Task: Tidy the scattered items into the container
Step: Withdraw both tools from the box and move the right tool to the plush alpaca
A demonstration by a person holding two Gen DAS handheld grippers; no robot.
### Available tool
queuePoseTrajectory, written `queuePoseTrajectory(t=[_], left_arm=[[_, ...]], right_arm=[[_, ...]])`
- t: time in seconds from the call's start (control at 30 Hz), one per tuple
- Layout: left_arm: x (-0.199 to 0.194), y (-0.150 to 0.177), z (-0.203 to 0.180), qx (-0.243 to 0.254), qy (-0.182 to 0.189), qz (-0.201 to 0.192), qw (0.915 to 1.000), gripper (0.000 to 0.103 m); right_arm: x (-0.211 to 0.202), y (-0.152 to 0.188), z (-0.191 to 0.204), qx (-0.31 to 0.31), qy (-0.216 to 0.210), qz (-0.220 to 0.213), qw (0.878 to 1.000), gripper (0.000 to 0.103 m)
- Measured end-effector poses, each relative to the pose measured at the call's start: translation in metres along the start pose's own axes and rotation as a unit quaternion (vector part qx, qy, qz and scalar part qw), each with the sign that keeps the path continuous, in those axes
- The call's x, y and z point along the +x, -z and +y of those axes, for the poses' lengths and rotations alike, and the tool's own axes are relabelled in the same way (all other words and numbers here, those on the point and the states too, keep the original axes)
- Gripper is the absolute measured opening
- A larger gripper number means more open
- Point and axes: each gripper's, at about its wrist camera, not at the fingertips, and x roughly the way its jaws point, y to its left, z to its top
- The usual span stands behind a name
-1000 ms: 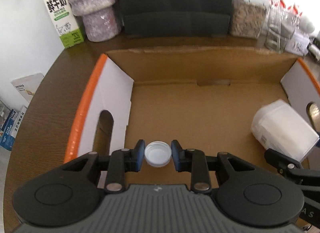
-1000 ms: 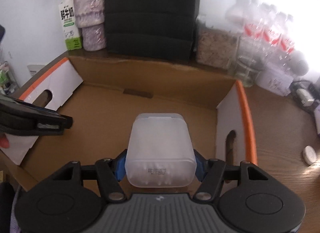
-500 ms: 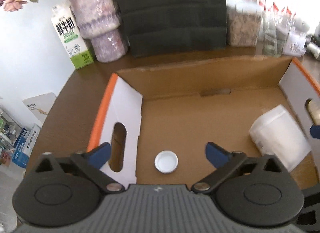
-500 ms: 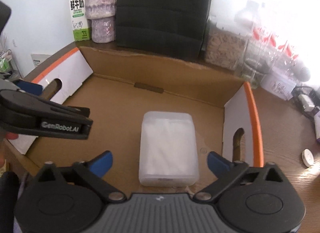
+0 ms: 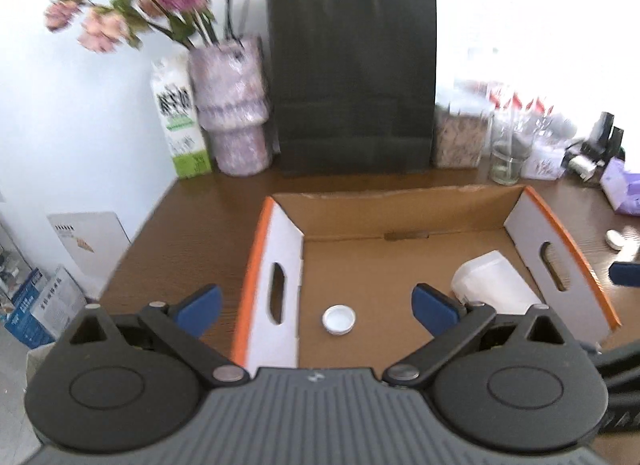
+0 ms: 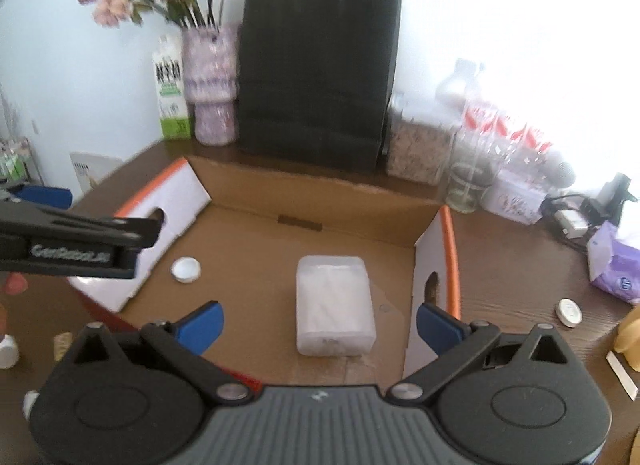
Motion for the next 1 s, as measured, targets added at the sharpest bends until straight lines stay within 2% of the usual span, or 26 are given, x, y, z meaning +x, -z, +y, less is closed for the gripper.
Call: queuePoseTrajectory(t=[0.23, 0.4, 0.7, 0.83, 1.0], left_arm=[[-0.072, 0.047, 0.046, -0.017, -0.009, -0.03, 0.9994, 0.103], [-0.106, 0.09, 0.078, -0.023, -0.022, -0.037, 0.9988, 0.103], [-0.141, 0.16, 0.115, -0.045, -0.049, -0.039, 0.997, 0.103], [-0.143, 0.177, 0.13, -0.058, -0.045, -0.026, 0.9969, 0.103], [-0.139, 0.189, 0.143, -0.055, -0.042, -0.011, 0.9975, 0.103]], right_arm=[[-0.084, 0.043, 0.005, 0.006, -0.008, -0.053, 0.999, 0.103], [-0.122, 0.092, 0.016, 0.018, -0.015, -0.052, 0.998, 0.103], [-0.148, 0.165, 0.035, 0.062, -0.012, 0.001, 0.998, 0.103], [-0.144, 0.178, 0.045, 0.071, -0.004, 0.04, 0.997, 0.103], [-0.122, 0.174, 0.048, 0.109, -0.015, 0.104, 0.989, 0.1]])
